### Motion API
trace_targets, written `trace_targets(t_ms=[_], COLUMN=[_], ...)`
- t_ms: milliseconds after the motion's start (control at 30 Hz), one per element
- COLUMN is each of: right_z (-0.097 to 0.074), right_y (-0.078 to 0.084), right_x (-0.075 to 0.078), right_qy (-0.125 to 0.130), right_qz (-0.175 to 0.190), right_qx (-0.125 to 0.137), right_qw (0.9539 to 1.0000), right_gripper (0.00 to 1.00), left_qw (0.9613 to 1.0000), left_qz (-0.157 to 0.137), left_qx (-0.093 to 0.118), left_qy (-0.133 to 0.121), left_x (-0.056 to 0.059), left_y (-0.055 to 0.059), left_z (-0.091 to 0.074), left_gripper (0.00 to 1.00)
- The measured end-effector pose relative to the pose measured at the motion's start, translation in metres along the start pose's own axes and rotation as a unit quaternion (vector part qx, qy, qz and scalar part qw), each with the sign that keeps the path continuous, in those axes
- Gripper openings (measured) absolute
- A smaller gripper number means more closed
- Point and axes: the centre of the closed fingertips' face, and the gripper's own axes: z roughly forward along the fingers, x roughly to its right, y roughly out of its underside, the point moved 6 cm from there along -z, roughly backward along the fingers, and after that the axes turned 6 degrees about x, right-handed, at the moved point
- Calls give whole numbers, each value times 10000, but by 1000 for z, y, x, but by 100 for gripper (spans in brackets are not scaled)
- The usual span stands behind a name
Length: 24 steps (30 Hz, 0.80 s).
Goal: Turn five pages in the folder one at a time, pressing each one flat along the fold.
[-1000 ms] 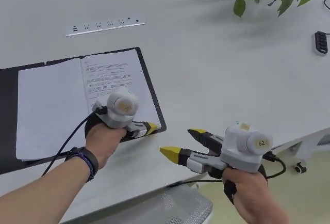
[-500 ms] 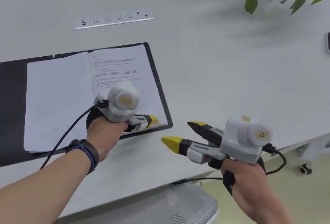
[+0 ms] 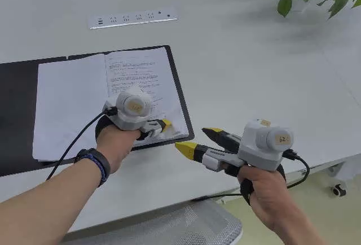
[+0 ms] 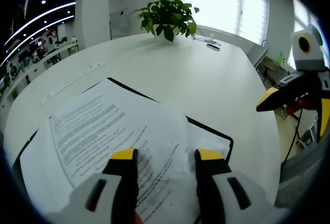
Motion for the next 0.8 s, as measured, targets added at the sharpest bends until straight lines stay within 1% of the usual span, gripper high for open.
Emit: trace_targets(t_ms=[33,67,100,133,200,400,533,567,667,700,800], right_z=[1,2,4,6,11,27,45,52,70,77,92], right_y=[-1,-2,-2,-3,-4,-9,-21,-24,-28,-29,-29], right_x=[0,1,2,3,3,8,14,18,28,32,38], right_qy=[-4,-8,-9,-22,-33,-93,-103,-96,-58,-65,-83], right_qz=[1,0,0,3,-3,-3,149,200,264,339,647], right_qx=[7,16,20,17,3,7,152,187,194,202,278], right_qw=[10000,10000,10000,10000,10000,10000,9997,9996,9994,9992,9975], right_gripper=[60,60,60,60,59,58,56,56,57,57,55], left_qw=[9999,9998,9998,9996,9997,9994,9993,9992,9991,9992,9997], left_qz=[-120,-150,-198,-245,-217,-325,-340,-355,-382,-358,-247], left_qx=[37,50,69,90,81,114,135,147,166,144,70], left_qy=[-51,-76,-72,-53,-38,-46,-45,-50,-58,-51,-28], left_x=[-1,-3,-3,-3,-1,1,2,2,2,1,3], left_y=[0,1,1,1,2,3,5,6,7,8,10], left_z=[-2,-4,-6,-7,-9,-13,-14,-15,-16,-16,-17], left_gripper=[40,36,35,34,34,33,34,33,33,33,35])
